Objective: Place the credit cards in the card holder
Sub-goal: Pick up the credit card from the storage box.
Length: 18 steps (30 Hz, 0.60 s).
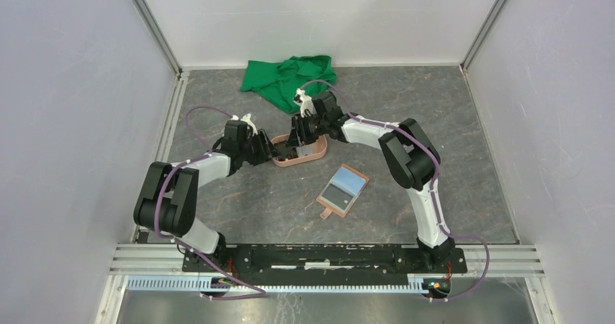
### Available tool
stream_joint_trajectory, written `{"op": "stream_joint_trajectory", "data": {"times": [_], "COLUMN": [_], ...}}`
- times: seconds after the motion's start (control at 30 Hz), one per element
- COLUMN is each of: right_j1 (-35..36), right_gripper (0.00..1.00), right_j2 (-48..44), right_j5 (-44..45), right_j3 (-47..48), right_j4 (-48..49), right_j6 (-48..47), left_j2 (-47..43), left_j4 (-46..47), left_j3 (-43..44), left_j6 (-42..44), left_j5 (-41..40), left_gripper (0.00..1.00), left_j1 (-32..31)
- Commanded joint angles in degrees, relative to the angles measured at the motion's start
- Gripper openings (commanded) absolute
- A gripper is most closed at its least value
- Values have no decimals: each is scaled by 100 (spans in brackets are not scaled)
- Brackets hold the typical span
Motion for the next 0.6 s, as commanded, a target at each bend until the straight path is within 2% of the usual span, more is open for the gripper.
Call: {"op": "stream_joint_trajectory", "data": {"times": [0.0,0.23,0.57], "right_j1": [-74,-68,55], "right_gripper": [44,46,39], "right_j2": [-173,-30,164], "right_j5": [781,716,-575], "right_j3": [189,251,58], "right_j4": [-524,-609,342], "right_j6": [-466,-616,343], "left_j2": [18,25,90], "left_j4": [268,267,320], "left_j3": [89,103,130], "left_j6": [45,46,46], "left_j5": [157,170,302], "left_gripper": [51,51,51], "left_j1": [3,3,3]}}
